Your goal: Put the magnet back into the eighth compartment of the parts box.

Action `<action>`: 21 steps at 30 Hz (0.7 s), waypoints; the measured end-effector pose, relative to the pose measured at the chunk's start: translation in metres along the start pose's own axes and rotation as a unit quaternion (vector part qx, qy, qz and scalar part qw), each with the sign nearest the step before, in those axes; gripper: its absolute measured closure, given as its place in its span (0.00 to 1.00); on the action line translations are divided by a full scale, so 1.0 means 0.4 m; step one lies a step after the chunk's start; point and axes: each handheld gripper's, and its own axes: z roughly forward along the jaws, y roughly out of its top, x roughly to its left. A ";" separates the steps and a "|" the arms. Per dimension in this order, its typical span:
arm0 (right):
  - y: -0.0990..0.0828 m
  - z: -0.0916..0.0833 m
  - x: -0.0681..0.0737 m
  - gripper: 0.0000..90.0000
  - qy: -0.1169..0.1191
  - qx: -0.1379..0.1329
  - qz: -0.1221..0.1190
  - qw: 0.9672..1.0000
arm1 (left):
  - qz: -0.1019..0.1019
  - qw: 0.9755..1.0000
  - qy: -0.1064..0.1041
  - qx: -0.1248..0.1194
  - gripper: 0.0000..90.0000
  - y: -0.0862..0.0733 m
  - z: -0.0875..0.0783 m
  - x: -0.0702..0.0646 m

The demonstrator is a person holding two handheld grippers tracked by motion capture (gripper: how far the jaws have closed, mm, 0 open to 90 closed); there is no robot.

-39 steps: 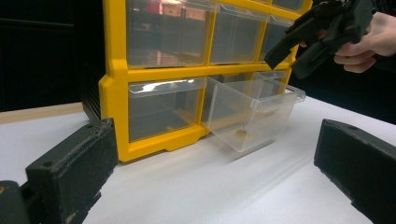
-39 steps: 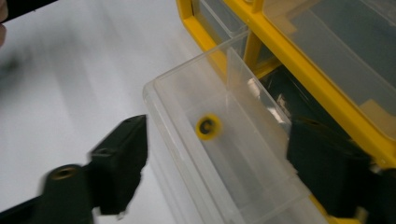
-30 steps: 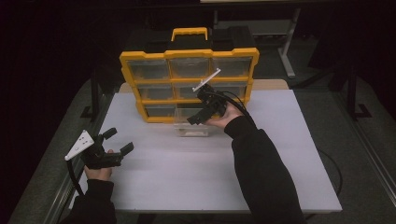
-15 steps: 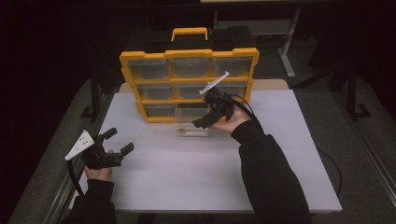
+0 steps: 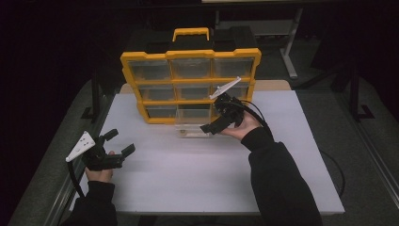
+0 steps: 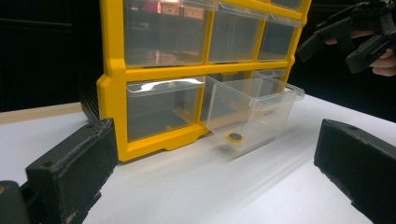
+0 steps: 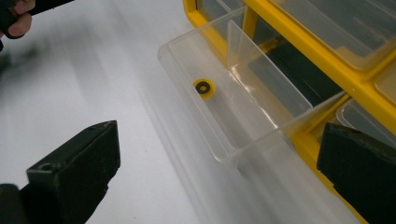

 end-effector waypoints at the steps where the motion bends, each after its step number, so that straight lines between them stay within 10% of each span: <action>1: -0.004 -0.002 -0.001 0.00 0.000 -0.002 0.000 1.000 | 0.000 1.000 0.000 0.000 0.00 0.000 0.000 0.000; 21: -0.099 -0.032 -0.025 0.00 -0.005 -0.015 0.026 1.000 | 0.001 1.000 0.000 0.001 0.00 0.000 0.002 0.000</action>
